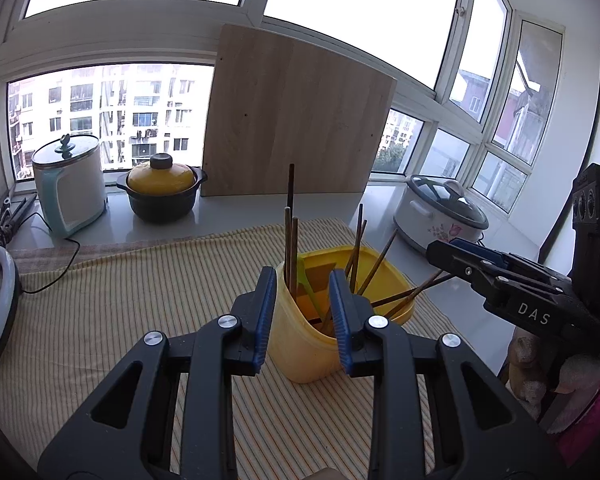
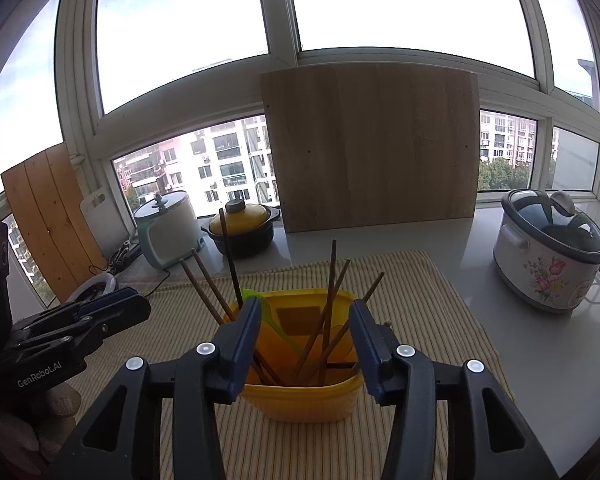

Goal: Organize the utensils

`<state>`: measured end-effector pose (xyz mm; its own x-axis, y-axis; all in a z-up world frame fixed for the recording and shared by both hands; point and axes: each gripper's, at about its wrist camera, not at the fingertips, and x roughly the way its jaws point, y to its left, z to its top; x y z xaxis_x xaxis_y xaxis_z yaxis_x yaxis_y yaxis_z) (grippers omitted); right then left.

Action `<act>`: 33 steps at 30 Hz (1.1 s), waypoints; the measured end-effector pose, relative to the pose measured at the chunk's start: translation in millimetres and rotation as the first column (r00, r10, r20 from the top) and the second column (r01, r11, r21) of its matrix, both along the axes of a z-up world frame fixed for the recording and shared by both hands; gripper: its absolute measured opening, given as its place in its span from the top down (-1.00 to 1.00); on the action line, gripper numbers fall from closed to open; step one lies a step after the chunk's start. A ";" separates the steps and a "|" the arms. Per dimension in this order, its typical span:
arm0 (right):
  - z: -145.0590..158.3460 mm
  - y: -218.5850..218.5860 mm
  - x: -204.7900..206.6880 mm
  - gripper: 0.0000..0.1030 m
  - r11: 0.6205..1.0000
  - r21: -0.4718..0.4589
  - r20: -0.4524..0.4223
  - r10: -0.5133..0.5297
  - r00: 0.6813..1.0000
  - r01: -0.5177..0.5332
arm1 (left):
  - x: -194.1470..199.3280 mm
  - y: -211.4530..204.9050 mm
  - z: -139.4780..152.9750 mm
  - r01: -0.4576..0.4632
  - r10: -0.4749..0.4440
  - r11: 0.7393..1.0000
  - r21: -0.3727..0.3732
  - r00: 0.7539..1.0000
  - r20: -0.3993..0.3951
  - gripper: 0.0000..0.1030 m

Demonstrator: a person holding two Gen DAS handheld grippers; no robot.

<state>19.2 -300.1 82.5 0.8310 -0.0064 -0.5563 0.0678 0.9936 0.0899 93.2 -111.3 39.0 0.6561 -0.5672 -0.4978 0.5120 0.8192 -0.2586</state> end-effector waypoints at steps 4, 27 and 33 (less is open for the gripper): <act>2.5 5.2 -6.1 -0.21 1.000 -0.018 0.014 -0.014 1.000 0.014 | -8.2 9.0 -0.1 -0.018 0.018 1.000 0.005 1.000 0.014 0.25; 1.1 25.2 -55.6 -1.00 0.988 -0.043 0.095 -0.145 0.985 0.149 | -79.5 61.3 -9.1 -0.244 0.233 0.962 0.124 0.967 0.101 -0.98; -4.9 28.7 -59.8 -1.00 0.987 -0.057 0.084 -0.144 0.986 0.149 | -91.5 58.1 -8.5 -0.262 0.243 0.954 0.145 0.961 0.134 -0.99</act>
